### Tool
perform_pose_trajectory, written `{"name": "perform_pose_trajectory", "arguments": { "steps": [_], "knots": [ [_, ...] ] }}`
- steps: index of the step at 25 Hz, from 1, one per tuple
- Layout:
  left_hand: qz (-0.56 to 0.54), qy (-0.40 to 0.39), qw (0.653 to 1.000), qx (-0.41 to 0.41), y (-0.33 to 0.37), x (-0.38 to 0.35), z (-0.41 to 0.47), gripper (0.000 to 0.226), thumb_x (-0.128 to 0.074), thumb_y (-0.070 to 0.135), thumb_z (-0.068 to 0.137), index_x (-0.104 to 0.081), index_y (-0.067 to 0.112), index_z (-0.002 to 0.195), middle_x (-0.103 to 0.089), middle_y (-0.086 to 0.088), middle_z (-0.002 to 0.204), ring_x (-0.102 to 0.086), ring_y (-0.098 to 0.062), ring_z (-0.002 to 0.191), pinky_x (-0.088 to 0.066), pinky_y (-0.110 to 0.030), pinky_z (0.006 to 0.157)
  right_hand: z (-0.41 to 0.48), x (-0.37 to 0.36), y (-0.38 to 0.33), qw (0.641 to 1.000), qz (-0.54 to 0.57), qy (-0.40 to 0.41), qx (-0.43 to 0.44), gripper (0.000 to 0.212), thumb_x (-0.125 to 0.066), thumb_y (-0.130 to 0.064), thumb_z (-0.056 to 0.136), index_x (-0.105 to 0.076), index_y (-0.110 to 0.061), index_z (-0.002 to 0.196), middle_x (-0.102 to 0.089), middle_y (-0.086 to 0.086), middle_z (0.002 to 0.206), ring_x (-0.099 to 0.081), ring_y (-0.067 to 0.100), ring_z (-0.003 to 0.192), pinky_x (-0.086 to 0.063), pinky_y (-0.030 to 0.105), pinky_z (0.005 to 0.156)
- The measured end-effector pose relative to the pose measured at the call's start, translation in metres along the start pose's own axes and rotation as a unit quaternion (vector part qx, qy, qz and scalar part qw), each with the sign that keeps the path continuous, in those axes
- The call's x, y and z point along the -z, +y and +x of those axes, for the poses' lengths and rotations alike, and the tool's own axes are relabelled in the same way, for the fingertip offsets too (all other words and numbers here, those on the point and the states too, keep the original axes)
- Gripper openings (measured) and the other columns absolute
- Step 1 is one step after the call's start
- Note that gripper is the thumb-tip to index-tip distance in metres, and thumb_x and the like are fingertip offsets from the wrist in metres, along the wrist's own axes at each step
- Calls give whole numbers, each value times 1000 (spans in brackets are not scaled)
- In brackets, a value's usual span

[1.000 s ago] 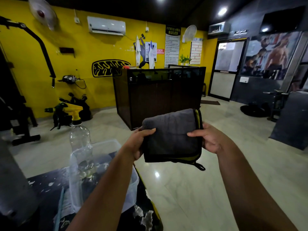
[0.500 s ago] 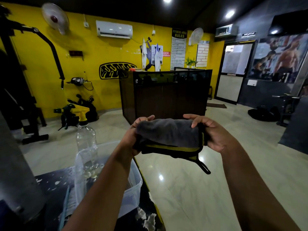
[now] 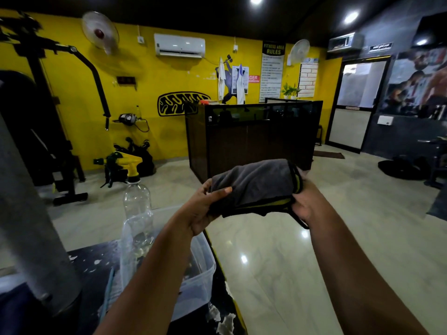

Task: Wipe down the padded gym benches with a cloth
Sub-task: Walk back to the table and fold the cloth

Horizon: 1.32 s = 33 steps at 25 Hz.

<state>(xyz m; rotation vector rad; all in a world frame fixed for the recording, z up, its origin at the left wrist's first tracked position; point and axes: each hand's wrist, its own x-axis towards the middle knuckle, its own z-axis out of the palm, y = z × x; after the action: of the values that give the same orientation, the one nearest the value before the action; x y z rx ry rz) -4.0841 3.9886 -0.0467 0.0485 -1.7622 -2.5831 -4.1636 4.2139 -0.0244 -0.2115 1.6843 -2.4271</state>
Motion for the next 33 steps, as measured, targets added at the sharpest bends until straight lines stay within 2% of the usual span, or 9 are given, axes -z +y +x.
{"name": "perform_pose_trajectory", "arguments": {
  "steps": [4, 7, 10, 13, 15, 21, 26, 30, 33],
  "knots": [
    [-66, 39, 996, 52, 3, -1, -10, 65, -72, 47, 72, -62, 12, 126, -69, -18, 114, -70, -30, 97, -60, -43, 73, -13, -10, 6, 994, -68, -10, -87, 29, -50, -28, 100, -65, -6, 112, -73, 19, 94, -70, 36, 81, -58, 49, 60],
    [-95, 29, 994, 36, 3, -1, -12, 71, -75, 30, 75, -49, 18, 140, -58, -20, 133, -65, -39, 107, -59, -53, 73, -18, 1, -5, 991, 79, -26, -103, 42, -43, -41, 98, -72, -10, 97, -73, 15, 93, -72, 31, 77, -58, 42, 62],
    [-75, 47, 996, -12, 9, -2, -14, 92, -75, 17, 75, -27, 42, 149, -48, -12, 137, -61, -43, 112, -59, -57, 70, -20, 1, -11, 989, 21, -72, -125, 61, -58, -64, 82, -65, -16, 120, -70, 14, 113, -70, 32, 97, -56, 43, 75],
    [53, 81, 995, 15, 15, -8, -22, 70, -63, 55, 85, -38, 32, 146, -50, -12, 138, -55, -42, 120, -52, -66, 78, -14, -7, -9, 986, -82, -107, -100, 97, -81, -27, 65, -32, -32, 149, -54, 7, 138, -63, 28, 109, -58, 42, 74],
    [45, 149, 987, 33, 17, -4, -25, 53, -50, 54, 95, -49, 23, 137, -53, -14, 136, -54, -37, 120, -52, -59, 86, -12, -10, -8, 983, -104, -128, -76, 108, -78, -2, 66, -23, -38, 152, -50, 3, 140, -59, 25, 112, -56, 41, 80],
    [-119, 157, 975, -104, 23, 9, -32, 27, -36, 4, 102, -54, 21, 112, -60, -16, 107, -61, -25, 77, -54, -29, 50, -6, -8, 3, 976, 22, -203, -81, 78, -50, 18, 84, -44, -31, 143, -54, 10, 133, -60, 31, 114, -60, 39, 77],
    [25, 142, 987, -73, 33, 25, -60, 27, -57, 10, 94, -63, 22, 118, -64, -8, 112, -64, -23, 94, -56, -38, 81, 1, -32, 30, 970, 44, -211, -109, 69, -66, 0, 78, -47, -23, 140, -58, 16, 132, -66, 31, 106, -58, 37, 71],
    [113, 166, 979, -40, 35, 68, -84, 59, -63, -10, 84, -53, 21, 133, -57, -10, 125, -65, -25, 101, -61, -35, 78, 1, -70, 47, 962, -39, -241, -126, 55, -68, -8, 85, -49, -19, 135, -64, 14, 122, -68, 30, 102, -58, 38, 69],
    [274, 234, 933, 21, 24, 103, -99, 58, -68, -13, 80, -54, 19, 126, -57, -16, 128, -63, -28, 103, -58, -32, 70, 6, -101, 71, 948, -193, -220, -124, 62, -73, -8, 82, -45, -21, 135, -62, 12, 115, -65, 26, 91, -55, 34, 61]
  ]
}}
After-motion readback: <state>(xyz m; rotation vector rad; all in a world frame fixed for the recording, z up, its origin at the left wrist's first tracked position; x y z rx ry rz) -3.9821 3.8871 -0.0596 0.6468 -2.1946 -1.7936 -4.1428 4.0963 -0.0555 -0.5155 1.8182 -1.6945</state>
